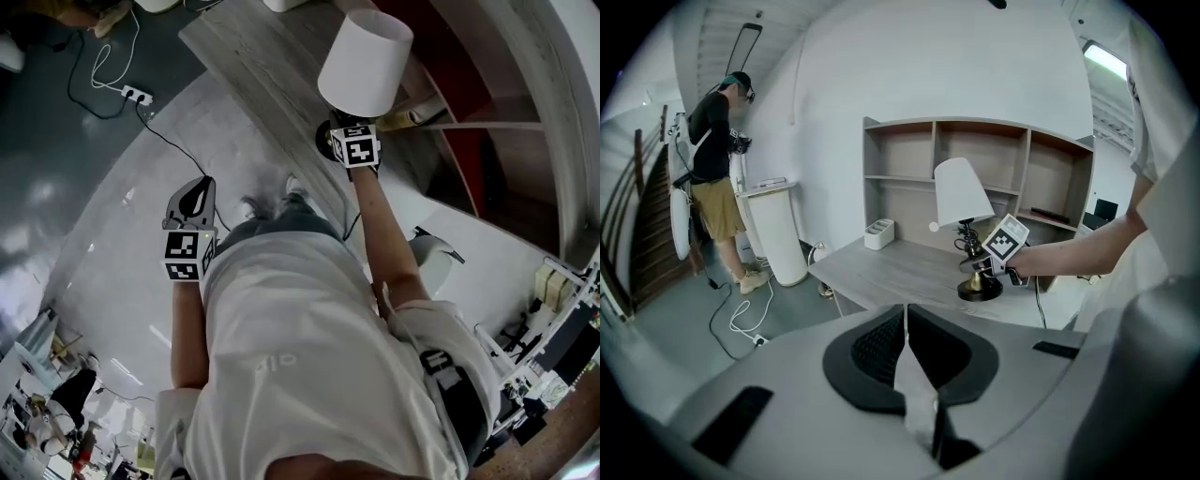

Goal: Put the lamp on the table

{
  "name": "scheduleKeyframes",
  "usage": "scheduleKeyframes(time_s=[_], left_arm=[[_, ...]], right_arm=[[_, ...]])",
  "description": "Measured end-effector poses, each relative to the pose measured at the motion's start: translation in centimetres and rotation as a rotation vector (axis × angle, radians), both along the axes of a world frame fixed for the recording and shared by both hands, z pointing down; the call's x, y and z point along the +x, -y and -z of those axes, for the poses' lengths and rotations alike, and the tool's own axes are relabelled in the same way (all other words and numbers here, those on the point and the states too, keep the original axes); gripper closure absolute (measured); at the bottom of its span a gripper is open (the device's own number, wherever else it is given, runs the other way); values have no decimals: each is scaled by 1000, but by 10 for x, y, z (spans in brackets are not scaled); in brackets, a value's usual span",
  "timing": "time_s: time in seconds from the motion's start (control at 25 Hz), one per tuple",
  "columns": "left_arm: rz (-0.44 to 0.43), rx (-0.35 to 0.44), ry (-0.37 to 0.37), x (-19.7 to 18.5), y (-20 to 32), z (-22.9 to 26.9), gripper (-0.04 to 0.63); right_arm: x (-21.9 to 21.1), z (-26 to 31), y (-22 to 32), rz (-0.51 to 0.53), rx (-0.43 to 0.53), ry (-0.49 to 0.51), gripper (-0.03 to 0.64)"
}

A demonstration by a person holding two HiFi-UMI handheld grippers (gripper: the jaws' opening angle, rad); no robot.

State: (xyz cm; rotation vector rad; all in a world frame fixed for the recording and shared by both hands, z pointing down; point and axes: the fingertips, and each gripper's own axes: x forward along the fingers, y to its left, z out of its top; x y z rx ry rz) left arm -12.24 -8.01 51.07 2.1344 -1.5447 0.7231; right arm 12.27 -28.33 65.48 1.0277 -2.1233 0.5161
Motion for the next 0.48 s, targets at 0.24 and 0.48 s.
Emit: scheduleKeyframes(time_s=[0.24,0.48], left_arm=[[41,-10,6,-10,-2,1,569],[55,-5,8,-17,-5,-2,569]], right_arm=[[-12,-4,18,25,32,2,545],[-17,-16,22,25,40,-6,545]])
